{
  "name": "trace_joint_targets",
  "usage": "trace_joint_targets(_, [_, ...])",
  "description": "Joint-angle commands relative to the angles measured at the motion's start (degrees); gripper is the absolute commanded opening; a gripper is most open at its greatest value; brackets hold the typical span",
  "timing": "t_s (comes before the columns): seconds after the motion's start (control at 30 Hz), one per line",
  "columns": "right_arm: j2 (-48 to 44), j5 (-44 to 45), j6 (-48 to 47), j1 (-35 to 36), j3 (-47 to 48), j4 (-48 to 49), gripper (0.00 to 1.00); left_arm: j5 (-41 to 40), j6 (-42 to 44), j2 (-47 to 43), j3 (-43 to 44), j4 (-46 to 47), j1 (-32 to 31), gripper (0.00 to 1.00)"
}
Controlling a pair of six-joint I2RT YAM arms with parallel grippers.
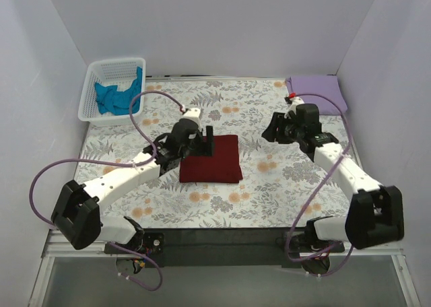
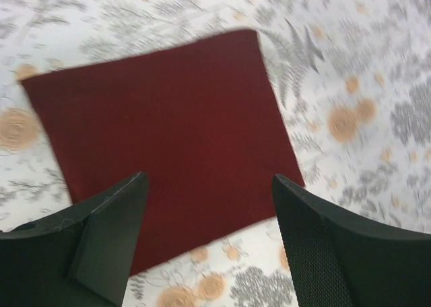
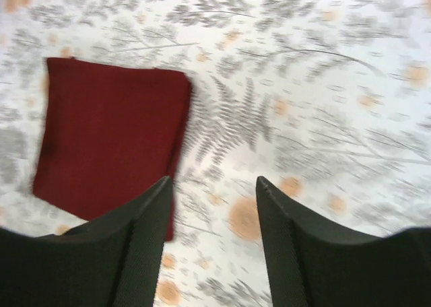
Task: Fold and stack the t-shirts
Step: Neatly place the folded tshirt to the corner
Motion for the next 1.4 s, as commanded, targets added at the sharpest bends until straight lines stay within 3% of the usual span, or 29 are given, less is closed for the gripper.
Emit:
trace_joint_targets(0.0, [-7.9,14.2,-8.4,-0.4,-1.9,-14.8,0.61,-7.2,3.9,-1.3,-1.0,-3.7,-8.2,0.73])
trace_joint_targets(0.1, [-14.1,16.7,-8.8,-0.6,-4.8,-18.0,0.76,-11.0,4.3,2.7,1.4,-5.3,-16.3,0.73])
trace_joint_targets(0.17, [-18.1,16.1,-7.3,-0.6,-6.7,-18.5,0.8,-14.0,5.1,7.4,3.5,-7.1,-21.9,0.73])
trace_joint_targets(0.33, [-22.9,11.4,-4.2,-0.8,-11.6,-19.0,0.98,-23.3,8.3,18.1,11.5,-12.0,-28.8,0.72])
trace_joint_targets(0.47, [-25.4,12.4,-2.3,-0.9,-13.9,-19.7,0.98,-26.0,11.0,25.4,17.7,-13.0,-32.1,0.64])
trace_joint_targets(0.63, [-27.1,12.9,-2.3,-0.9,-16.5,-19.9,0.98,-26.5,13.0,30.5,20.3,-13.4,-32.5,0.59])
trace_joint_targets(0.8, [-26.9,12.6,-1.9,-0.9,-17.8,-19.6,0.99,-26.8,14.0,33.1,21.5,-14.0,-32.6,0.47])
trace_joint_targets(1.23, [-25.2,6.7,-1.2,-0.9,-20.6,-15.4,0.96,-27.7,13.4,40.8,22.6,-15.8,-32.8,0.44])
trace_joint_targets(1.3, [-25.2,5.2,-0.8,-0.9,-21.0,-14.3,0.96,-27.9,13.1,41.4,22.5,-16.2,-32.7,0.39])
trace_joint_targets(1.37, [-24.9,4.4,-0.3,-0.9,-21.6,-13.2,0.96,-28.0,12.7,41.9,22.3,-16.6,-32.8,0.28])
